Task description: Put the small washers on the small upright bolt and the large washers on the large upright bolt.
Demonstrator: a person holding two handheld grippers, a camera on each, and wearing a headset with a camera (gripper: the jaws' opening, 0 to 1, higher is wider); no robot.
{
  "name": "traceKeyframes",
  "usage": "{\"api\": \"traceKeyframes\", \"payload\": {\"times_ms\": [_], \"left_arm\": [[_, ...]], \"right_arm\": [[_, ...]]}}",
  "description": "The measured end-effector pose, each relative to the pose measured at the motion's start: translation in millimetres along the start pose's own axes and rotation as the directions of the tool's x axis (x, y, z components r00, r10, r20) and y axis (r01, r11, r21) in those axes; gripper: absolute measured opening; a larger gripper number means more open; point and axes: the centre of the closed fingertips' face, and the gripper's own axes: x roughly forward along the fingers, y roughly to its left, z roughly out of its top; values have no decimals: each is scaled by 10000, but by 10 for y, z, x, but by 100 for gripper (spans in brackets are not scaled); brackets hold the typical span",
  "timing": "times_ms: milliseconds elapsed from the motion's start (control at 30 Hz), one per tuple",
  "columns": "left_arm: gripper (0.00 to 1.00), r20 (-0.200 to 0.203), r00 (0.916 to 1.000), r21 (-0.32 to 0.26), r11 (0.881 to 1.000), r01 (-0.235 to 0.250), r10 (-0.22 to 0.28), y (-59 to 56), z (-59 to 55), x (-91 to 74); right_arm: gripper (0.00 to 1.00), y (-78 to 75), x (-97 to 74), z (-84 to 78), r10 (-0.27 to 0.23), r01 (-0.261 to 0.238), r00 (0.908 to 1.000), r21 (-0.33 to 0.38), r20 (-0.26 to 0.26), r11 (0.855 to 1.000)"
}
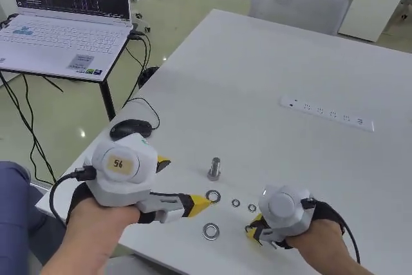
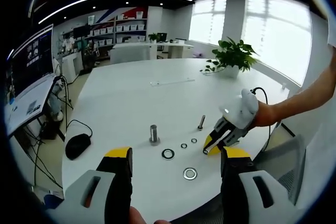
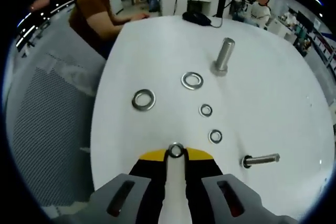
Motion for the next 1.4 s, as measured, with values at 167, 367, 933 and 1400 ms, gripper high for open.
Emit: {"api": "traceKeyframes", "payload": {"times_ms": [167,367,933,1400], "left_arm": [[68,-32,10000,5,10000,30,-30,-12,-5,5],[68,-35,10000,17,10000,49,-48,-18,-1,10],[68,-98,9999,69,9999,89,-88,-43,-13,11],[67,-151,9995,226,9994,280,-277,-111,29,67]], "right_arm": [[13,-40,-61,-38,-192,184,9996,433,183,9989],[14,-38,-66,-130,-143,143,9999,457,-3,9989],[16,-33,-62,-154,1408,-1751,9818,-3217,-1271,9305],[16,-22,-64,-151,1496,-1801,9810,-2934,-1236,9389]]}}
